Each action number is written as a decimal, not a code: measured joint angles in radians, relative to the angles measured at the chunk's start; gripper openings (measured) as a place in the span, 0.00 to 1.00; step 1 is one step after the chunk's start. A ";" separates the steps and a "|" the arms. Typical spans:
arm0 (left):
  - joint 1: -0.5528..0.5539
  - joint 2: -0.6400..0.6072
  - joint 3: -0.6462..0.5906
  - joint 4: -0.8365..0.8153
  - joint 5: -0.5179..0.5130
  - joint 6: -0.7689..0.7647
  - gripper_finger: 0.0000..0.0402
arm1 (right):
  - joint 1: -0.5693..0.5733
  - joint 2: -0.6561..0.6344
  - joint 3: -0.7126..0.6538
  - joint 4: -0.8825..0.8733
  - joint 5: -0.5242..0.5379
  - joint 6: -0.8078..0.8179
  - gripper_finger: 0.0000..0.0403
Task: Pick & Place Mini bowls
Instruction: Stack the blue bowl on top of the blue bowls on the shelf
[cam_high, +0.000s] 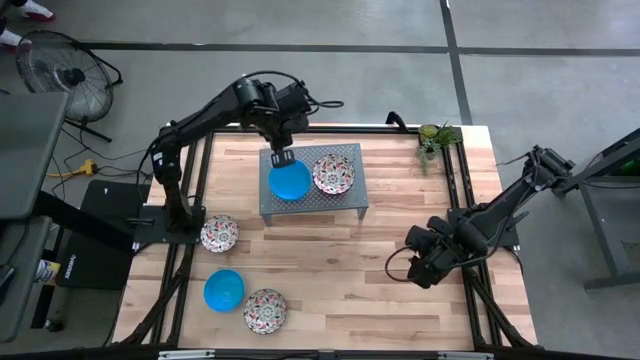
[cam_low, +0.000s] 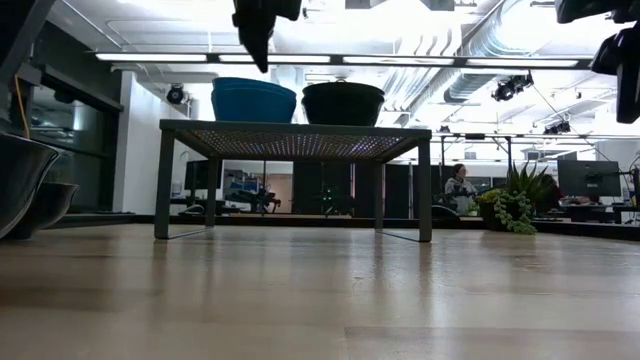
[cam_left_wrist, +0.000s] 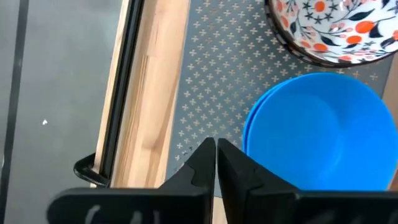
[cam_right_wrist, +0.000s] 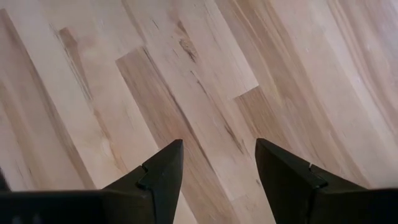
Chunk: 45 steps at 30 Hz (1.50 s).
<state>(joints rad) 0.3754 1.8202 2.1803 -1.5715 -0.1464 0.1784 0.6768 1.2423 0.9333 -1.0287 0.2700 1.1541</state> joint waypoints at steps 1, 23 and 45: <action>-0.005 0.000 0.000 0.000 -0.001 0.000 0.03 | 0.006 0.000 0.000 -0.008 0.005 0.003 0.47; -0.204 -0.086 -0.128 0.483 0.164 0.108 0.00 | 0.099 -0.040 0.000 -0.146 0.133 0.147 0.47; -0.224 -0.735 -1.281 1.464 0.004 -0.233 0.00 | 0.099 -0.044 0.000 -0.143 0.145 0.127 0.47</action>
<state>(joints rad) 0.1513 1.0853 0.8997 -0.1074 -0.1419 -0.0545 0.7753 1.1982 0.9333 -1.1722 0.4153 1.2815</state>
